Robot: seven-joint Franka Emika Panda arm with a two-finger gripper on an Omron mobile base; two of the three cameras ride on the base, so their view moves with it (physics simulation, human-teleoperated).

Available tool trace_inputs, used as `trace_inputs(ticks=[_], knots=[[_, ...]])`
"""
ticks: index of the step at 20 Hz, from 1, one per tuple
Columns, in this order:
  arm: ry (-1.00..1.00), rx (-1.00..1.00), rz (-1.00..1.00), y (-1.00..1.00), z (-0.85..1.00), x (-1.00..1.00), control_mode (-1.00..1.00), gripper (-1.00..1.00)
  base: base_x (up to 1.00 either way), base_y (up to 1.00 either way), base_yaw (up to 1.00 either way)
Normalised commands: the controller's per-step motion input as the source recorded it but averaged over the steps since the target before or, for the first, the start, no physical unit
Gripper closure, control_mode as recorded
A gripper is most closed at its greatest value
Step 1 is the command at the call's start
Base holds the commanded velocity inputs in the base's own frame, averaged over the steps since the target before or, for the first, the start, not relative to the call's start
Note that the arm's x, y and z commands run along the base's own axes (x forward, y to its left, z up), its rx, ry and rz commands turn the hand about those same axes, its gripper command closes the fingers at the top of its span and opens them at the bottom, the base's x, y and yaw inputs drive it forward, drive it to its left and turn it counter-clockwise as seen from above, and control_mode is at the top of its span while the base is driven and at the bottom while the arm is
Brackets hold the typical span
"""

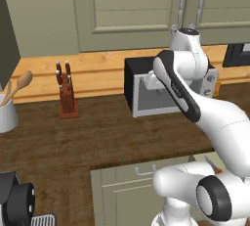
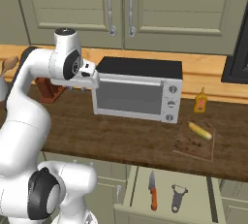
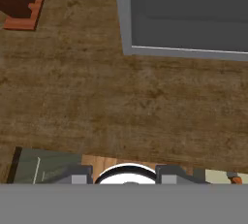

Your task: Place the appropriate cutting tool for cutting the cucumber skin on the cutting board.

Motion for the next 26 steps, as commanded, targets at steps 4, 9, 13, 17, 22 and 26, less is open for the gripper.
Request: trace_inputs(ticks=[4, 9, 13, 17, 22, 26], knots=[[-0.08, 0.00, 0.00, -0.02, 0.00, -0.26, -1.00, -1.00, 0.00, 0.00, 0.00], [-0.07, 0.09, -0.16, -0.66, -0.21, -0.74, -1.00, -1.00, 0.00, 0.00, 0.00], [0.06, 0.17, -0.16, -1.00, -0.53, -0.36, -1.00, -1.00, 0.00, 0.00, 0.00], [0.13, 0.07, -0.11, -1.00, -0.83, -0.10, -1.00, -1.00, 0.00, 0.00, 0.00], [0.10, 0.05, -0.06, -1.00, -0.66, -0.13, -1.00, -1.00, 0.00, 0.00, 0.00], [0.15, 0.11, -0.15, -1.00, -0.60, -0.27, -1.00, -1.00, 0.00, 0.00, 0.00]])
